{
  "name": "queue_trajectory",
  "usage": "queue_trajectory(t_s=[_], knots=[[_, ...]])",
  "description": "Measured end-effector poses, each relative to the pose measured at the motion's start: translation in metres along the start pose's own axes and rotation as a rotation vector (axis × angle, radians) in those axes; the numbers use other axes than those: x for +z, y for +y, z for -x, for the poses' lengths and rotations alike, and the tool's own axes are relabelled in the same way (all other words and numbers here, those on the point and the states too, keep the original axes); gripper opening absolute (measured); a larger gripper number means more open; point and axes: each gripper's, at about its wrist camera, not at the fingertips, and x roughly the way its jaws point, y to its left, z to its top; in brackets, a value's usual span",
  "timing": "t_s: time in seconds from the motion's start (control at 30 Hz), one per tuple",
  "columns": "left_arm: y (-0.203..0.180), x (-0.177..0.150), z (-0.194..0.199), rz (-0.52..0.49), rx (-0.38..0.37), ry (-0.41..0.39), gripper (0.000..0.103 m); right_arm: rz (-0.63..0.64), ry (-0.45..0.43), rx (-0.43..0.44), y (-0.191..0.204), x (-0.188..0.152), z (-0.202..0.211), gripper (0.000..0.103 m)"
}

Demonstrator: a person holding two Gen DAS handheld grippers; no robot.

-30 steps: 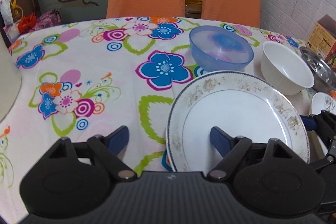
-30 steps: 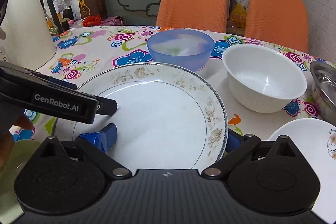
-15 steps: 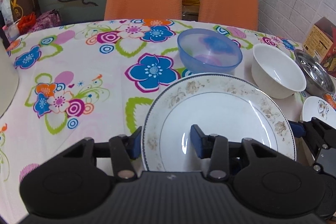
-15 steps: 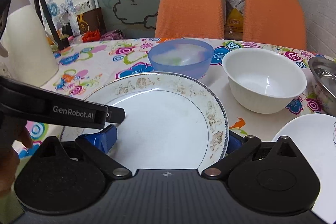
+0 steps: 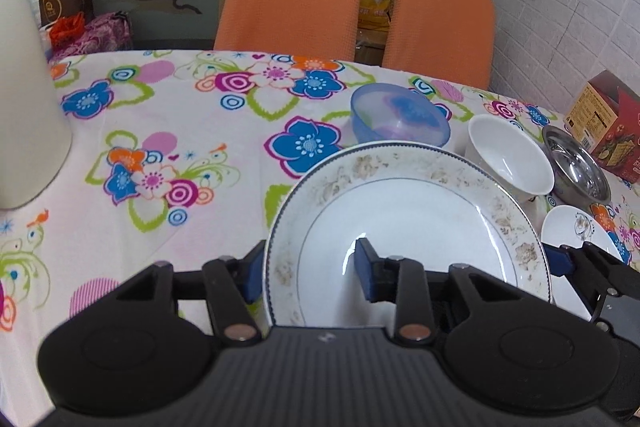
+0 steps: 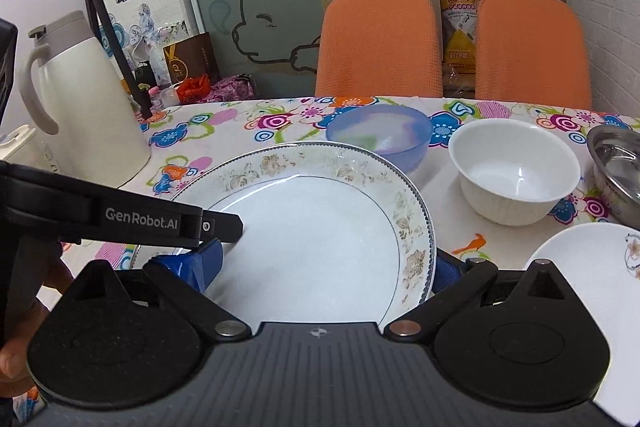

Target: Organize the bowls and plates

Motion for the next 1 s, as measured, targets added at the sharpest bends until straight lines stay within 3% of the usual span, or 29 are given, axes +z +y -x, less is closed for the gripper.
queue_trajectory(t_s=[0.4,0.53,0.63,0.73,0.83,0.9,1.0], knots=[[0.026,-0.089,0.072,0.051,0.076,0.006,0.033,0.008,0.043,0.074,0.058,-0.061,0.052,0.09],[0.027,-0.11,0.08,0.031,0.103,-0.004,0.032,0.018,0.063,0.082,0.068,-0.075,0.054,0.09],[0.034,-0.119,0.075,0.056,0.084,0.017,0.033,0.025,0.078,0.082,0.068,-0.082,0.051,0.09],[0.035,-0.121,0.077,0.05,0.071,-0.011,0.034,0.024,0.065,0.081,0.067,-0.083,0.053,0.089],[0.035,-0.119,0.085,0.051,0.067,-0.06,0.043,0.059,-0.007,0.042,0.068,-0.079,0.061,0.088],[0.036,-0.115,0.094,0.057,0.08,-0.099,0.058,0.083,-0.046,0.009,0.067,-0.074,0.065,0.088],[0.038,-0.107,0.105,0.075,0.091,-0.135,0.058,0.043,-0.073,0.023,0.056,-0.066,0.071,0.088]])
